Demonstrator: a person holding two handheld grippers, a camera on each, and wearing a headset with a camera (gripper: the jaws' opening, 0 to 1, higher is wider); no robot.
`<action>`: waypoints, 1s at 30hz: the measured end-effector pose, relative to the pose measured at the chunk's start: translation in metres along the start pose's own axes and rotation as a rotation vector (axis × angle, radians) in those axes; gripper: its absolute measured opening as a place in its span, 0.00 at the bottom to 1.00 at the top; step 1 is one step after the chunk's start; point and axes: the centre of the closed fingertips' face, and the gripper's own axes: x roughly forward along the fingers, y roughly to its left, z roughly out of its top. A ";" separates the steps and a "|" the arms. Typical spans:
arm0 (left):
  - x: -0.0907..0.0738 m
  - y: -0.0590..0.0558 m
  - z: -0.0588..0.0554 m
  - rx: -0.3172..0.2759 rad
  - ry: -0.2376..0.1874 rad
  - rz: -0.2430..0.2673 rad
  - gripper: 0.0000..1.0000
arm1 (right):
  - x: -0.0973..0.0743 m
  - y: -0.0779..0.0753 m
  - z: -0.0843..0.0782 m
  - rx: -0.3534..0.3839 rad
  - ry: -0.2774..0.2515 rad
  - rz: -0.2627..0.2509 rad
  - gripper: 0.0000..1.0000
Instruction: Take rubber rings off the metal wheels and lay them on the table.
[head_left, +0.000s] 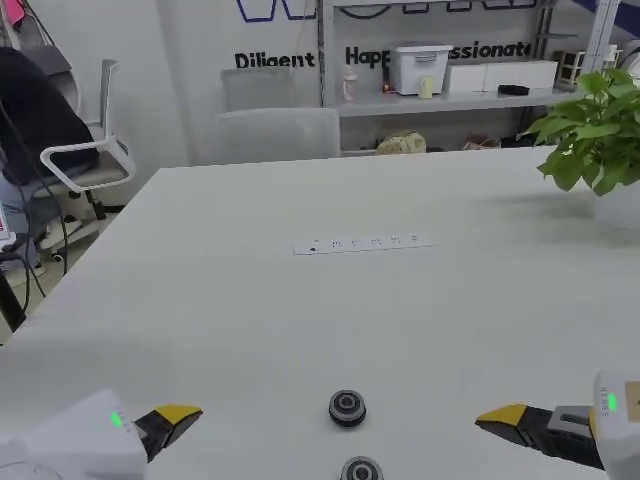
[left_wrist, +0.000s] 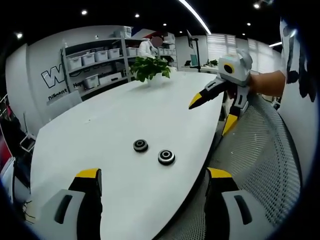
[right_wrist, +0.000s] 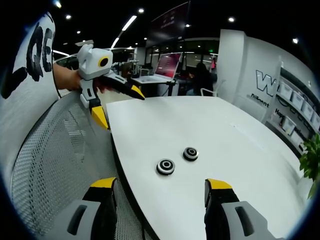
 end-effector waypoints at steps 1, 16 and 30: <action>0.000 0.000 0.000 0.001 0.002 -0.003 0.83 | 0.000 0.000 0.000 0.001 0.000 0.001 0.70; 0.000 -0.005 0.003 -0.014 -0.004 -0.043 0.81 | -0.005 -0.005 0.008 0.064 -0.044 0.008 0.70; -0.007 0.008 0.010 -0.043 -0.047 -0.039 0.80 | -0.016 -0.021 0.016 0.114 -0.086 -0.013 0.69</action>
